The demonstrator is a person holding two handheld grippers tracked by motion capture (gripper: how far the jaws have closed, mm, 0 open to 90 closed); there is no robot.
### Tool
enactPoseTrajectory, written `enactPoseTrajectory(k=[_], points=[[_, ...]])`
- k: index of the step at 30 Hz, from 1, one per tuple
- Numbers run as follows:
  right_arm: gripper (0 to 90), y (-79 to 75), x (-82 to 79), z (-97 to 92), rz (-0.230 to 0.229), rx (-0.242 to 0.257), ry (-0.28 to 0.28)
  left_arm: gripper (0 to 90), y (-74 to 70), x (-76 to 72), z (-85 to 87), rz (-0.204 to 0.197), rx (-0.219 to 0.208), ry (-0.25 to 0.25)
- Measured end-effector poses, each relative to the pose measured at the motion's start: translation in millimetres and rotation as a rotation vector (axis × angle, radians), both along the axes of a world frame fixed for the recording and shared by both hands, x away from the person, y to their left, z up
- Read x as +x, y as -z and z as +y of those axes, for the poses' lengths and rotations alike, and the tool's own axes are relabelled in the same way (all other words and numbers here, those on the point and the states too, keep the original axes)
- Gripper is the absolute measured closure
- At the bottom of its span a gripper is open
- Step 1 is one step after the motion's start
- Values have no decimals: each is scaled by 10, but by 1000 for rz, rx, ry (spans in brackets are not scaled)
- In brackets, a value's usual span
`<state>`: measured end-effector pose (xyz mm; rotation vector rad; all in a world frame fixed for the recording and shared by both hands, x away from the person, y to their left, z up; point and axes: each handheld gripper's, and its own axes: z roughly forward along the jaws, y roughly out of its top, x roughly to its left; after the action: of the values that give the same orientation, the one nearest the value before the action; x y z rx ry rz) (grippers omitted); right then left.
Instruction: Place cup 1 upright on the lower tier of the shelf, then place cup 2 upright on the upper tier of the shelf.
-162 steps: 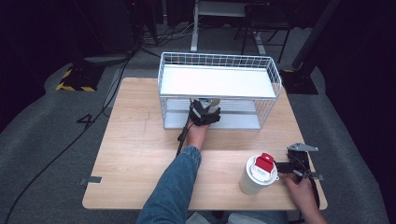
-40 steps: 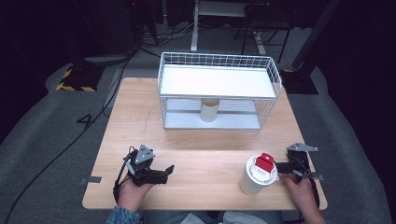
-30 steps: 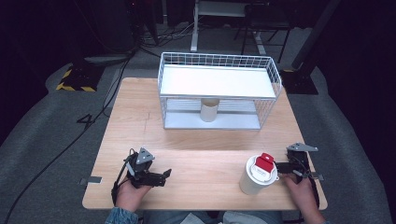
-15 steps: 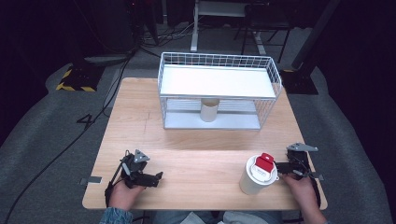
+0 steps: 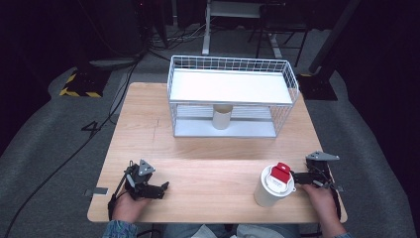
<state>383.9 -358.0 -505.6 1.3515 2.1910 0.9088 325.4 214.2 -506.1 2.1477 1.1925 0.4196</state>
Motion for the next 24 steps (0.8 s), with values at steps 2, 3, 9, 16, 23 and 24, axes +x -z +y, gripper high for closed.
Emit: enactPoseTrajectory(k=[2,3,9,16,23,24], points=[[1,-1,-3,-9,-9,-6,5,1,0,0,-1,1,0,-1],[1,-5,-9,-12,-10,-3,7,0,0,0,-1,0,0,-1],[2,-80,-53,-45,-51,15,-10,1,-2,5,15,2,3,11],[3,-138,-114,-86,-71,35,-21,1,-2,61,6,-2,3,-15],[7,-211,-161,-114,-86,50,-24,1,-2,87,1,6,-3,-25],[7,-230,-172,-120,-88,51,-26,1,-2,91,4,2,0,-25]])
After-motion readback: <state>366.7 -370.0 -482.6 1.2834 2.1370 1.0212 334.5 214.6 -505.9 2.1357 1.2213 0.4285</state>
